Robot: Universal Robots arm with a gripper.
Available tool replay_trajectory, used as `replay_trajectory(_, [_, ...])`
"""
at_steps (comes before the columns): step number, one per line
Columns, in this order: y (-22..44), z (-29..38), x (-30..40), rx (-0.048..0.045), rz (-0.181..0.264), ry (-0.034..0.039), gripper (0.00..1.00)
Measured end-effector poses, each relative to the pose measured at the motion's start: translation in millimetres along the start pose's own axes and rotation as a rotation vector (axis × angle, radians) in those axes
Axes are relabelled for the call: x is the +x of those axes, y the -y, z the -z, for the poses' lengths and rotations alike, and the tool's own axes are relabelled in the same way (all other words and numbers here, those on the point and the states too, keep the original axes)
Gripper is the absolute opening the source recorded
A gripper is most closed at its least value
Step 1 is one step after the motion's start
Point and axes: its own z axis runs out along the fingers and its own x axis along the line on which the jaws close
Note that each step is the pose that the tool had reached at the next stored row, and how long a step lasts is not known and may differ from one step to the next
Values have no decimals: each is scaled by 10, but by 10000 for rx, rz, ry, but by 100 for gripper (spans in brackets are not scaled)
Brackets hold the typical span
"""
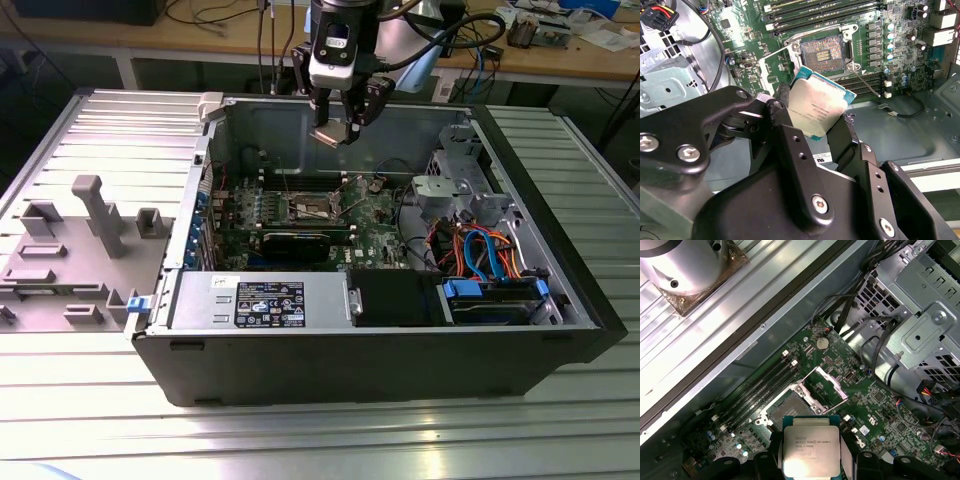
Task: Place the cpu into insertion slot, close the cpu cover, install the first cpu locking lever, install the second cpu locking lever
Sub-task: 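Place the cpu into insertion slot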
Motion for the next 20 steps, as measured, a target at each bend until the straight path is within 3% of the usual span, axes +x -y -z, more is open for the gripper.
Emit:
replay_trajectory(9, [4, 0, 5, 0, -22, 1, 54])
replay_trajectory(20, [5, -5, 5, 1, -382, 37, 54])
